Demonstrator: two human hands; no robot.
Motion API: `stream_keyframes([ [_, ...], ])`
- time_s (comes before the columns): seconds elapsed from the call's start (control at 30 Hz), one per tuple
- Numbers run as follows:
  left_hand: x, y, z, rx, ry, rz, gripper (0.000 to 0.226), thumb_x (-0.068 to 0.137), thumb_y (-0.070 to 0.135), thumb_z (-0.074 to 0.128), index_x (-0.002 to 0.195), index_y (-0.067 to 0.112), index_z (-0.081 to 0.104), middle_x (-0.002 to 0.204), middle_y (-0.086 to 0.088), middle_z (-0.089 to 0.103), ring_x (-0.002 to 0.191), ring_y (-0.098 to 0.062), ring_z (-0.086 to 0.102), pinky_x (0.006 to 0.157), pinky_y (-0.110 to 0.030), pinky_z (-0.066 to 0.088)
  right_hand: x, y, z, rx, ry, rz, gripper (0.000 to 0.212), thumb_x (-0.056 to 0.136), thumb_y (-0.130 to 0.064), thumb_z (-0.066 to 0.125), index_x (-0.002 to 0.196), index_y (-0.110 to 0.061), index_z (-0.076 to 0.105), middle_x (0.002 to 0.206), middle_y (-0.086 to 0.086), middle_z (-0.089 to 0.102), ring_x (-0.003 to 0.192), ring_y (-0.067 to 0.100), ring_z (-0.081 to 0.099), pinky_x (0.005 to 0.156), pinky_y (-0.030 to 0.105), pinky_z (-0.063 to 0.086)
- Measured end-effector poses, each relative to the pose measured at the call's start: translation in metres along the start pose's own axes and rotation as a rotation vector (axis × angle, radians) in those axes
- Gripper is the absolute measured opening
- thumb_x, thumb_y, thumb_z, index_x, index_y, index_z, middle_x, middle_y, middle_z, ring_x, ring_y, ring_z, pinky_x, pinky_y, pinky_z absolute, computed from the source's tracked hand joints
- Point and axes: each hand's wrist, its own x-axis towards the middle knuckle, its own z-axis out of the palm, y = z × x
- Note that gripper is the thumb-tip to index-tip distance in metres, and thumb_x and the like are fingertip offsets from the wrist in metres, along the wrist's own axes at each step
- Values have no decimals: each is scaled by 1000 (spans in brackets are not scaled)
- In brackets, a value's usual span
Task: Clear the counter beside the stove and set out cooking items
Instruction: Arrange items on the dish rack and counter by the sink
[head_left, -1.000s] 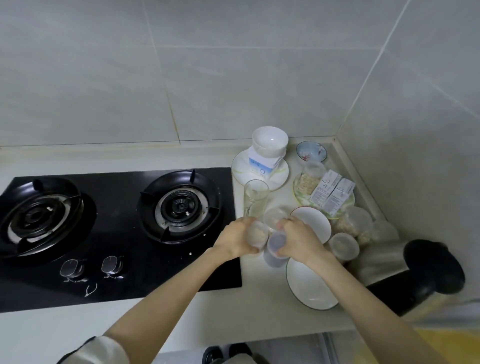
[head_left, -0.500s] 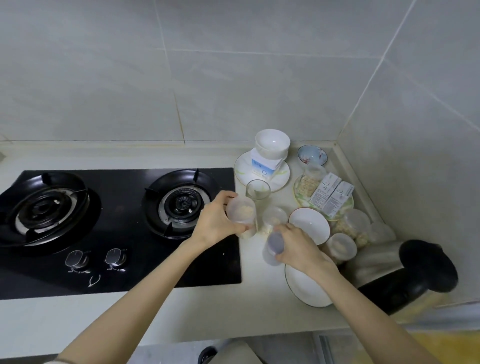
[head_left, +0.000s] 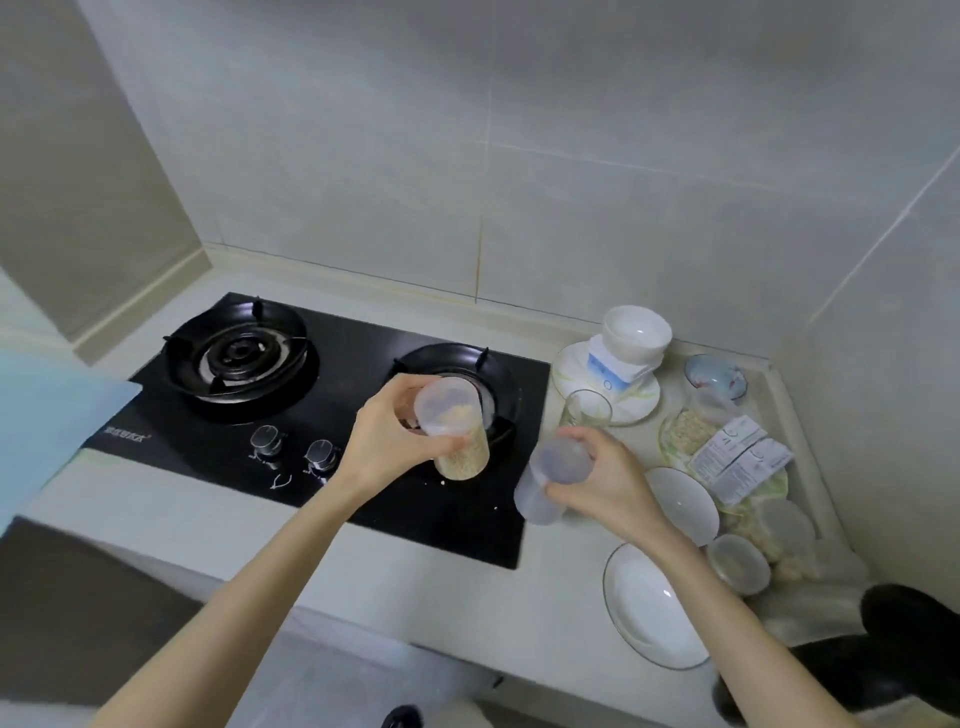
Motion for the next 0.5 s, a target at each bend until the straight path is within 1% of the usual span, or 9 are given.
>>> stream_keyframes([
  [0.07, -13, 3, -19, -11, 66, -12, 60, 57, 20, 92, 109, 30, 63, 105, 16, 67, 96, 2, 63, 74, -11, 50, 4, -19, 5, 32, 4, -61, 58, 65, -23, 80, 117, -35, 56, 109, -19, 57, 105, 2, 54, 80, 17, 42],
  [0.13, -27, 6, -39, -14, 125, -26, 59, 58, 19, 91, 108, 33, 62, 106, 15, 66, 95, 2, 63, 68, -13, 51, 7, -38, 13, 27, 4, -126, 59, 65, -26, 81, 118, -33, 57, 112, -20, 58, 106, 2, 54, 81, 15, 43],
  [0.17, -35, 6, -49, -11, 152, -30, 58, 59, 19, 91, 107, 34, 62, 105, 16, 66, 95, 2, 63, 65, -15, 51, 9, -48, 18, 19, 1, -163, 61, 63, -28, 82, 119, -31, 58, 114, -19, 58, 107, 3, 55, 85, 18, 46],
  [0.2, -43, 5, -61, -9, 185, -37, 58, 59, 18, 90, 107, 34, 62, 105, 16, 66, 95, 2, 63, 65, -15, 51, 11, -59, 24, 12, -12, -207, 64, 61, -30, 82, 120, -31, 57, 117, -18, 58, 108, 4, 56, 89, 25, 49],
  [0.23, -50, 4, -71, 1, 215, -41, 58, 59, 19, 90, 107, 33, 62, 106, 16, 66, 95, 2, 63, 67, -13, 50, 12, -69, 30, 5, -28, -242, 66, 59, -33, 82, 121, -31, 57, 118, -18, 58, 108, 5, 57, 91, 31, 51],
  [0.27, -57, 3, -81, 12, 242, -49, 58, 59, 19, 90, 108, 33, 62, 106, 16, 66, 96, 1, 63, 69, -11, 49, 13, -79, 36, 0, -45, -276, 68, 58, -35, 82, 121, -31, 57, 118, -18, 59, 107, 6, 57, 91, 33, 51],
  [0.33, -73, -1, -102, 32, 315, -69, 57, 58, 21, 90, 106, 35, 62, 104, 18, 66, 95, 2, 62, 71, -10, 48, 12, -102, 50, 0, -94, -336, 68, 59, -36, 83, 122, -32, 56, 118, -18, 60, 108, 6, 58, 92, 32, 51],
  [0.4, -96, -9, -129, 40, 414, -97, 57, 58, 22, 91, 105, 36, 61, 101, 19, 67, 93, 3, 62, 70, -10, 49, 7, -129, 72, 15, -162, -390, 68, 61, -36, 83, 123, -32, 56, 115, -18, 62, 109, 6, 58, 92, 32, 51],
  [0.5, -130, -22, -165, 50, 516, -130, 58, 58, 23, 91, 106, 37, 61, 101, 18, 66, 93, 2, 62, 69, -10, 49, -6, -167, 106, 43, -239, -455, 67, 63, -36, 84, 124, -32, 56, 115, -18, 63, 105, 3, 59, 89, 30, 51],
])
